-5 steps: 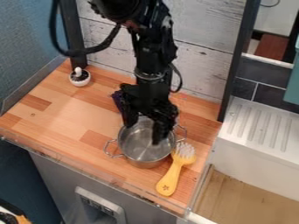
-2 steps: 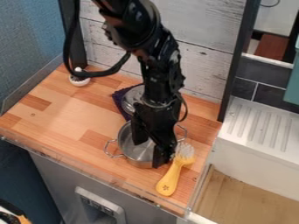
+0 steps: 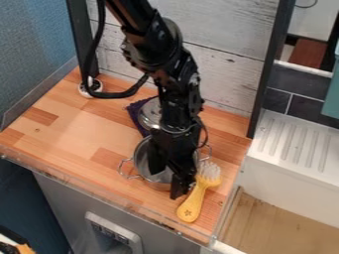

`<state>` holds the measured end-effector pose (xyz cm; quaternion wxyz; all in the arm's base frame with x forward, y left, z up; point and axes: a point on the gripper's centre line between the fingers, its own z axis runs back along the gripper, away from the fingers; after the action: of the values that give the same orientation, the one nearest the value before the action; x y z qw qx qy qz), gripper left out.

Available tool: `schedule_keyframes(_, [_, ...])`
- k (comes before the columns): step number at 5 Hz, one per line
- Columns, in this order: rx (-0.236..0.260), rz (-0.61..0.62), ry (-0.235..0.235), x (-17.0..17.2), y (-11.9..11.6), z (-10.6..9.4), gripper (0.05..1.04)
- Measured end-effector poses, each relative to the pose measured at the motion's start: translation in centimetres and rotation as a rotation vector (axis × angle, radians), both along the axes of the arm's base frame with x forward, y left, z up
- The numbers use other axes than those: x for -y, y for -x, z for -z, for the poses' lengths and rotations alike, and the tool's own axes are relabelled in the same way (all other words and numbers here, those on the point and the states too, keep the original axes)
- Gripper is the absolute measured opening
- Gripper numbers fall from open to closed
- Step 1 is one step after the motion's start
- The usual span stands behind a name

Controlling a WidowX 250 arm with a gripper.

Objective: Move the pot on the lower left of table

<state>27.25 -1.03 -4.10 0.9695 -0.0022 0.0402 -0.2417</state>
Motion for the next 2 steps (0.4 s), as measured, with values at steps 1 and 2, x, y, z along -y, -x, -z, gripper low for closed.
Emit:
schedule_keyframes(1, [-0.015, -0.008, -0.003, -0.23, -0.34, 0.38, 0.682])
schedule_keyframes(2, [-0.005, -0.006, 0.0, -0.19, -0.58, 0.35, 0.359])
